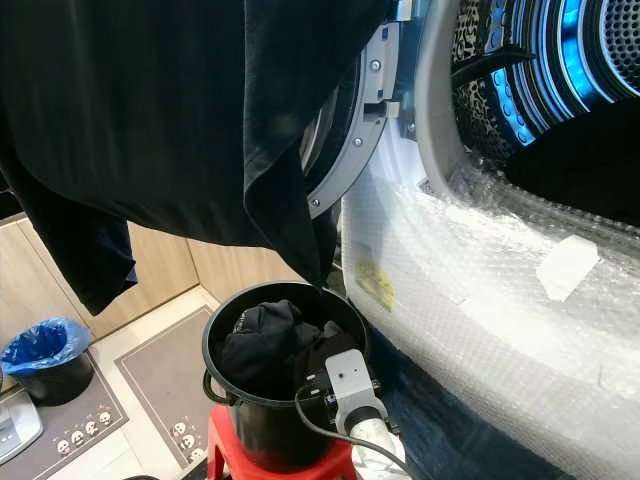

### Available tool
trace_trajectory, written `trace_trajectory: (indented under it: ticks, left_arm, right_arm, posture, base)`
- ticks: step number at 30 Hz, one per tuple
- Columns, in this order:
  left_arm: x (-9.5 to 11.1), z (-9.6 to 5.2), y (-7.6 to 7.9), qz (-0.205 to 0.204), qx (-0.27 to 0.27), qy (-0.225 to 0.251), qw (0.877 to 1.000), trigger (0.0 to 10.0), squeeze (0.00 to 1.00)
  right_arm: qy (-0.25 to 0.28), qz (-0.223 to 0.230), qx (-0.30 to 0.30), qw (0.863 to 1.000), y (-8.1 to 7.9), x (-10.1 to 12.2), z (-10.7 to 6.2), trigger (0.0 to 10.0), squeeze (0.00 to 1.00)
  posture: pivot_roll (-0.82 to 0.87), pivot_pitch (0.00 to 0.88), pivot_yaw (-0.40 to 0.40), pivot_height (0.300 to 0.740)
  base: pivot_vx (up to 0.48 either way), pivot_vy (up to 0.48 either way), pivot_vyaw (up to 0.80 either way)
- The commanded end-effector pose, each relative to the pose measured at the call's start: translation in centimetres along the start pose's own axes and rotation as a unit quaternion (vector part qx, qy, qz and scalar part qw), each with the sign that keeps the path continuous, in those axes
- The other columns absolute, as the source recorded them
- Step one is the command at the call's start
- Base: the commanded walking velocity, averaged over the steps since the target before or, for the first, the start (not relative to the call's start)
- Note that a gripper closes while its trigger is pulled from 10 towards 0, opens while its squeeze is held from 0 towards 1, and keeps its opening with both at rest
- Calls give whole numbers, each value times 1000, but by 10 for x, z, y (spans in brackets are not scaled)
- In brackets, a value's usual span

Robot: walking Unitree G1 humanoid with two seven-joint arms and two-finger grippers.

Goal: Clothes washing

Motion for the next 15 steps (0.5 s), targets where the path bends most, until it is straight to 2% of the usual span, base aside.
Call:
trace_trajectory:
  ticks: [1,15]
  left_arm:
    - [-37,-6,20,2,-28,-61,998,10000,0]
    - [-44,-8,19,5,-30,-67,997,10000,0]
  right_arm:
    - [8,0,-2,1000,0,4,3,0,0]
    - [20,-8,13,1000,-2,8,4,0,0]
  posture:
    - [-1,0,-8,740]
    - [-1,0,-14,740]
  base:
    - [0,0,0]
    - [0,0,0]
Point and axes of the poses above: a point about 5 cm out from each wrist's last joint towards the gripper, its own z axis pointing out of the wrist towards the gripper, its own x axis along the axis of the wrist's last joint, y = z × x, the point moved 5 cm from there along z, pointing out of the wrist towards the gripper, and after that the axes turned 5 degrees about z, right-handed, at the moved point
